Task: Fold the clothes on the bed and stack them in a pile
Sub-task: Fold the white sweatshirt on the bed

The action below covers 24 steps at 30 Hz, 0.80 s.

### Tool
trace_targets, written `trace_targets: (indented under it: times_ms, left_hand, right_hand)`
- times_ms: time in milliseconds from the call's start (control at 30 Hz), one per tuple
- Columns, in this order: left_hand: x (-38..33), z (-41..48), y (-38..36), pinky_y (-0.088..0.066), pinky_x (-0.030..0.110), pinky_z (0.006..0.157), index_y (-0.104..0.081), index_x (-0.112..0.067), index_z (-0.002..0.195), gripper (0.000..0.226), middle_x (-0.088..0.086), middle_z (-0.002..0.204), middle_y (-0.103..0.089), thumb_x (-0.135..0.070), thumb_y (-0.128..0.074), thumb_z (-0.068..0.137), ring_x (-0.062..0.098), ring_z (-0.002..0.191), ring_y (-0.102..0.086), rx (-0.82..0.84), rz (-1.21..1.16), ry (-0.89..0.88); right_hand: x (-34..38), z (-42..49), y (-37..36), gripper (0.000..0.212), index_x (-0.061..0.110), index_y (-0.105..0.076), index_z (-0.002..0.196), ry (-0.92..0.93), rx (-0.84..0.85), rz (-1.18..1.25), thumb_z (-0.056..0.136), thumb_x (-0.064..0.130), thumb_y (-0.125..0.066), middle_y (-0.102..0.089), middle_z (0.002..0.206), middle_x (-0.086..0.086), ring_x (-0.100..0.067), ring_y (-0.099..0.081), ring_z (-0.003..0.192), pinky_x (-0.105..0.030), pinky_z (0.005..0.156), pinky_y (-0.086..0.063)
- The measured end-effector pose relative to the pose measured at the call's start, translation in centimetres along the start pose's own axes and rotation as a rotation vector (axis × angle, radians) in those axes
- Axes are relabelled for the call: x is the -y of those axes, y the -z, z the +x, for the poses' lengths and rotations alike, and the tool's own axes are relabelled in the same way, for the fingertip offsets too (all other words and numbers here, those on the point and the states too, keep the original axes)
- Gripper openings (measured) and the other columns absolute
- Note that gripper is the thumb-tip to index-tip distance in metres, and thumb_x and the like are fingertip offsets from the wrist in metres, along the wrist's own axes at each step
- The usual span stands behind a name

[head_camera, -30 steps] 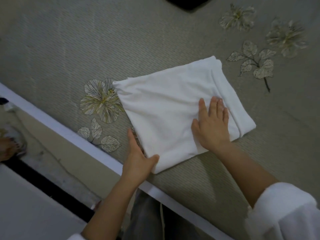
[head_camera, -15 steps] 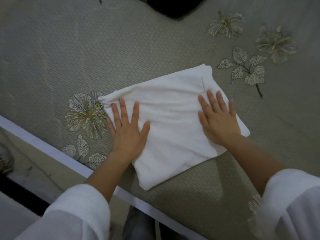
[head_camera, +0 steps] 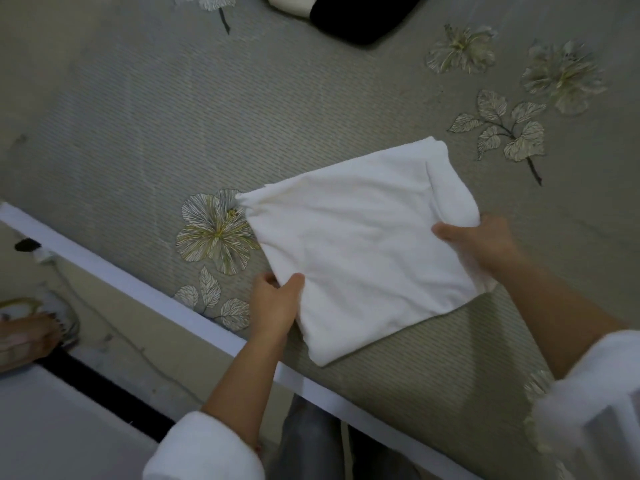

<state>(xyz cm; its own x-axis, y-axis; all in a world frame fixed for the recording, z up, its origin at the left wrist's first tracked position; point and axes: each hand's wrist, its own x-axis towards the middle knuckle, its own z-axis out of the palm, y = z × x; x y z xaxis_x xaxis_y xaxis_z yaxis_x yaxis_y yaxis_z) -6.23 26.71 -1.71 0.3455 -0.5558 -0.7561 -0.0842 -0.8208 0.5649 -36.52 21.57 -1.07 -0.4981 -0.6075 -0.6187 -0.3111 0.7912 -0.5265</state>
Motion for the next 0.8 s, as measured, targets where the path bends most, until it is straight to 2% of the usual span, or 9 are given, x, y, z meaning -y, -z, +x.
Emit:
trace_targets:
  times_ms: [67, 133, 233, 400, 467, 533, 633, 700, 800]
  left_hand:
    - [-0.6, -0.4, 0.5, -0.047, 0.022, 0.056, -0.063, -0.012, 0.100, 0.017, -0.005, 0.087, -0.068, -0.017, -0.067, 0.084, 0.010, 0.080, -0.064, 0.095, -0.047, 0.056]
    - [-1.2, -1.1, 1.1, -0.048, 0.021, 0.053, -0.064, -0.016, 0.089, 0.005, -0.007, 0.082, -0.069, -0.015, -0.066, 0.084, 0.009, 0.075, -0.064, 0.129, -0.048, 0.060]
    - [-2.3, -3.2, 1.3, -0.053, 0.027, 0.064, -0.065, -0.015, 0.087, 0.004, -0.004, 0.081, -0.068, -0.016, -0.066, 0.083, 0.014, 0.076, -0.064, 0.148, 0.062, 0.019]
    - [-5.1, -7.9, -1.5, -0.052, 0.041, 0.082, -0.068, -0.011, 0.103, 0.021, 0.006, 0.095, -0.070, -0.017, -0.067, 0.083, 0.025, 0.088, -0.064, 0.299, 0.343, -0.122]
    - [-6.1, -9.5, -3.6, -0.052, 0.040, 0.077, -0.069, -0.008, 0.097, 0.018, 0.008, 0.091, -0.070, -0.017, -0.068, 0.082, 0.026, 0.084, -0.064, 0.352, 0.433, -0.218]
    - [-7.0, -11.3, -6.3, -0.048, 0.031, 0.061, -0.069, -0.009, 0.088, 0.010, 0.002, 0.080, -0.068, -0.017, -0.068, 0.082, 0.020, 0.074, -0.062, 0.425, 0.508, -0.313]
    - [-7.5, -14.4, -10.7, -0.036, 0.024, 0.051, -0.064, -0.011, 0.073, 0.012, -0.004, 0.065, -0.060, -0.018, -0.066, 0.083, 0.012, 0.060, -0.052, 0.511, 0.598, -0.404]
    - [-7.0, -16.9, -13.9, -0.034, 0.023, 0.047, -0.058, -0.014, 0.063, 0.021, -0.006, 0.058, -0.055, -0.017, -0.065, 0.083, 0.009, 0.054, -0.047, 0.558, 0.647, -0.444]
    - [-5.9, -21.2, -18.6, -0.037, 0.023, 0.049, -0.062, -0.015, 0.074, 0.012, -0.005, 0.068, -0.060, -0.019, -0.062, 0.086, 0.008, 0.060, -0.053, 0.662, 0.736, -0.497]
  right_hand:
    - [-0.7, -1.6, 0.9, 0.081, 0.003, -0.052, 0.129, -0.086, 0.055, 0.094, 0.067, 0.047, -0.082, -0.050, 0.092, 0.004, -0.004, -0.046, 0.066, -0.020, 0.054, -0.035]
    - [-1.5, -3.8, 2.1, 0.074, 0.010, -0.055, 0.126, -0.219, 0.166, 0.200, 0.069, 0.052, -0.077, -0.057, 0.097, 0.006, -0.011, -0.054, 0.074, -0.027, 0.060, -0.040]
    - [-3.1, -8.2, 4.1, 0.047, 0.006, -0.065, 0.108, -0.344, 0.239, 0.350, 0.072, 0.033, -0.079, -0.070, 0.094, -0.003, -0.021, -0.065, 0.084, -0.032, 0.064, -0.050]
    - [-7.0, -15.1, 7.1, 0.013, 0.022, -0.065, 0.077, -0.311, 0.129, 0.388, 0.076, 0.020, -0.078, -0.069, 0.079, 0.004, -0.009, -0.065, 0.067, -0.023, 0.051, -0.046]
    - [-8.9, -16.9, 8.7, 0.016, 0.025, -0.062, 0.073, -0.308, 0.060, 0.463, 0.078, 0.020, -0.076, -0.066, 0.069, 0.012, -0.005, -0.063, 0.060, -0.020, 0.047, -0.045]
    - [-11.2, -18.5, 10.7, 0.015, 0.025, -0.063, 0.072, -0.306, -0.025, 0.532, 0.078, 0.020, -0.076, -0.065, 0.065, 0.016, -0.002, -0.063, 0.057, -0.019, 0.046, -0.045]
    - [-15.2, -20.4, 14.0, 0.012, 0.019, -0.069, 0.082, -0.349, -0.146, 0.664, 0.074, 0.016, -0.078, -0.071, 0.078, 0.007, -0.011, -0.067, 0.070, -0.024, 0.055, -0.050]
    - [-18.2, -21.7, 16.3, 0.020, 0.012, -0.071, 0.091, -0.374, -0.207, 0.757, 0.073, 0.014, -0.078, -0.073, 0.089, -0.001, -0.021, -0.068, 0.084, -0.034, 0.072, -0.055]
    - [-23.0, -24.0, 19.2, 0.024, 0.013, -0.071, 0.094, -0.419, -0.277, 0.882, 0.071, 0.012, -0.078, -0.073, 0.096, -0.002, -0.025, -0.067, 0.091, -0.041, 0.083, -0.054]
